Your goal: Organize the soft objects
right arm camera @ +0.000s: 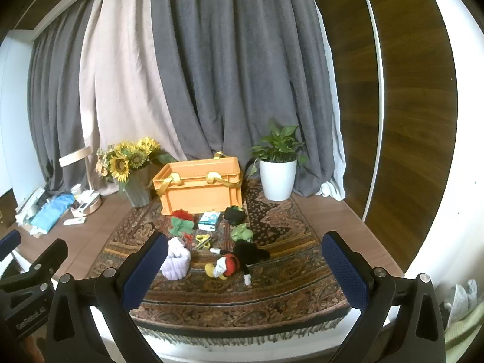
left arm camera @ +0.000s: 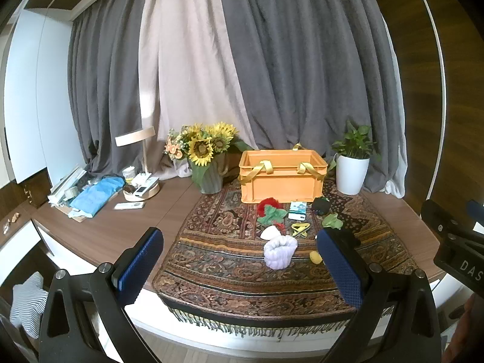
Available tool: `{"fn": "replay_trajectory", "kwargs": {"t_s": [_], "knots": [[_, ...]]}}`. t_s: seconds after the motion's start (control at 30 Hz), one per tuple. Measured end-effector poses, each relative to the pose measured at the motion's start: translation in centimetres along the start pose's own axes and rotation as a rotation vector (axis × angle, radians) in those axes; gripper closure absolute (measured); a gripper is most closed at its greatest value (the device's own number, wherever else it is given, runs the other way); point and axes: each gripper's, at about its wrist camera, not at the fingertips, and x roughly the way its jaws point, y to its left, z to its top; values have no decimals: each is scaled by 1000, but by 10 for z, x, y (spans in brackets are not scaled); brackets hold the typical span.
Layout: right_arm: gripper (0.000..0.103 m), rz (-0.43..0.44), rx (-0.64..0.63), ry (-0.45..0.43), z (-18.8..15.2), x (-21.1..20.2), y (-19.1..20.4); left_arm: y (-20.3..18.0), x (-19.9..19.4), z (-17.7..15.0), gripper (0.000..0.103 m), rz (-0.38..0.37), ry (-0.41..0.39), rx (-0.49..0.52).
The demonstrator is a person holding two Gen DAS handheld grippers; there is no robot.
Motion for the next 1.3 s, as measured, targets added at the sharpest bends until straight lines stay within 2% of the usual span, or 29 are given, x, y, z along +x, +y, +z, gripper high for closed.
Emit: {"fn": "replay_trajectory", "kwargs": {"t_s": [0.33,1.3], "knots": [[1,-12,12,-2,5,4,-5,-8,7,9,0,-15,-3,14],[1,-9,7,-3,2,7,-5,-11,11,6,0,-21,-4,14]]}}
